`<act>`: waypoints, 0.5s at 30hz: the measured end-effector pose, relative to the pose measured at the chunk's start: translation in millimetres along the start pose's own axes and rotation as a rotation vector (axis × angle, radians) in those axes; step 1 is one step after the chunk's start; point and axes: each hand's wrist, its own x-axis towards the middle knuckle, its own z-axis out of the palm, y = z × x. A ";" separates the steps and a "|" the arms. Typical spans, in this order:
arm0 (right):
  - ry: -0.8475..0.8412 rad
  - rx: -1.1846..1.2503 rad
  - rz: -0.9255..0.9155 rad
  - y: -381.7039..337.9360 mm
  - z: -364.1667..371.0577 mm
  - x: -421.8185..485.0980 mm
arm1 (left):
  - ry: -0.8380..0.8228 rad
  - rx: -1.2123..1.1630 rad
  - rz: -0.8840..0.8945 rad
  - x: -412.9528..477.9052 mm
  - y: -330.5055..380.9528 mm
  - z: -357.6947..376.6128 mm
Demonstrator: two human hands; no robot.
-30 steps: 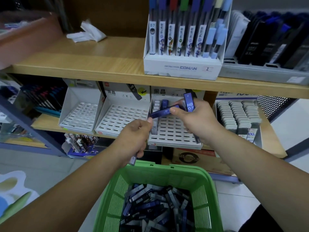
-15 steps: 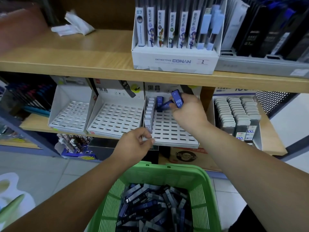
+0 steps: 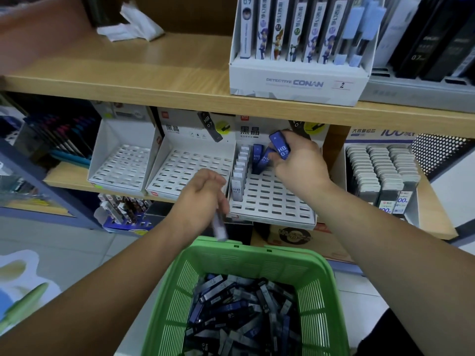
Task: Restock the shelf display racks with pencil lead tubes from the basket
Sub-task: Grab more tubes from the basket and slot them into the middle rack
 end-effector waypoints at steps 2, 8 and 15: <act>-0.022 -0.025 -0.014 -0.2 1.8 -0.6 | 0.057 -0.094 -0.008 -1.3 9.5 -3.9; -0.103 -0.047 0.000 -2.5 6.9 2.3 | 0.014 -0.300 -0.024 -1.9 17.6 -19.7; -0.293 -0.003 0.048 -3.1 7.1 -6.3 | -0.031 -0.286 0.026 -11.9 22.2 -29.8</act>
